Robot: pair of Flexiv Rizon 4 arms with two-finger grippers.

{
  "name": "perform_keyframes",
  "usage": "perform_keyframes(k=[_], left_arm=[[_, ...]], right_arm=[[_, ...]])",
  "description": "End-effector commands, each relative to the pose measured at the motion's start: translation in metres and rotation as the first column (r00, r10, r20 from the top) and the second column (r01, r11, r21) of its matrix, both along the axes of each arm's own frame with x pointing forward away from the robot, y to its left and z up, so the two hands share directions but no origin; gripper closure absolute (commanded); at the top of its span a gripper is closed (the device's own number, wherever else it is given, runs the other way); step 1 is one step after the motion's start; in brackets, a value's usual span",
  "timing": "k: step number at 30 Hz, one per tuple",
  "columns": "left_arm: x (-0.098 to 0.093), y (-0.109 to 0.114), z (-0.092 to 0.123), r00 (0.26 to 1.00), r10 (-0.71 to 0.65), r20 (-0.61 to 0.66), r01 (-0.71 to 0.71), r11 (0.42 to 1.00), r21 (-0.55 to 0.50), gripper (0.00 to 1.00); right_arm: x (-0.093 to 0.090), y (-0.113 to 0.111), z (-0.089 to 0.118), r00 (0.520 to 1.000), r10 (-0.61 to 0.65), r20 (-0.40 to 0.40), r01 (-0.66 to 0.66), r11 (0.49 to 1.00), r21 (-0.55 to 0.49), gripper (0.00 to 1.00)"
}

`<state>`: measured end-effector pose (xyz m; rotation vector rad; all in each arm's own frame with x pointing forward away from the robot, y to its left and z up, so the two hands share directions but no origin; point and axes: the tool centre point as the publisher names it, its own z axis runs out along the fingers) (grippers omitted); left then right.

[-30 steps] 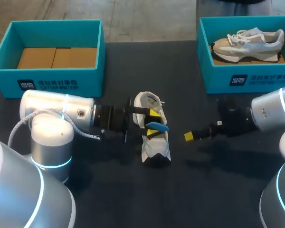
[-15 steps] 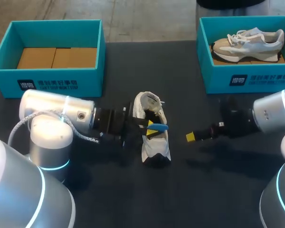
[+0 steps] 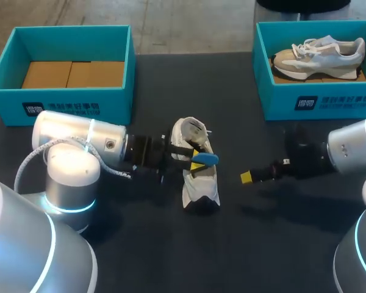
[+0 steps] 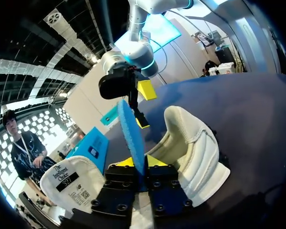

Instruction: Take the shoe out of the shoebox, open the shoe tongue, remove and reinsert the insole, then place the shoe into the shoebox

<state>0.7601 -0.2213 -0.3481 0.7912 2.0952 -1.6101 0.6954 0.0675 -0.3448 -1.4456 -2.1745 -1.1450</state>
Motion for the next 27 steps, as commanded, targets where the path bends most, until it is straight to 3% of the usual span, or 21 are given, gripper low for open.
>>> perform_keyframes(k=[1,8,13,14,16,17,27], left_arm=[[-0.005,0.006,0.009,1.000,0.008,0.003,-0.008,1.000,-0.024,0.33],[-0.017,0.008,0.026,1.000,-0.011,0.021,0.012,0.999,-0.052,0.54],[-0.022,0.004,0.027,0.999,-0.030,0.023,0.031,0.998,-0.054,0.69],[-0.023,0.003,0.026,0.999,-0.037,0.016,0.038,0.998,-0.052,0.75],[-0.024,0.002,0.023,0.999,-0.043,0.012,0.044,0.998,-0.045,0.96],[-0.024,0.002,0.022,0.999,-0.047,0.005,0.048,0.998,-0.045,1.00],[-0.018,-0.002,0.002,0.997,-0.074,-0.016,0.073,0.997,-0.014,1.00]], right_arm=[[-0.001,-0.001,0.001,1.000,-0.001,0.001,0.001,1.000,-0.004,0.00],[0.002,-0.001,0.001,1.000,0.007,0.003,-0.007,1.000,-0.005,0.00],[0.002,-0.001,0.002,1.000,0.005,0.007,-0.005,1.000,-0.004,0.00],[0.001,-0.002,0.001,1.000,0.003,0.007,-0.003,1.000,-0.004,0.00],[-0.001,-0.003,0.001,1.000,0.000,0.005,0.000,1.000,-0.004,0.00],[-0.002,-0.004,0.001,1.000,-0.002,0.004,0.002,1.000,-0.004,0.00],[-0.003,-0.005,0.001,1.000,-0.012,0.003,0.012,1.000,-0.004,0.00]])
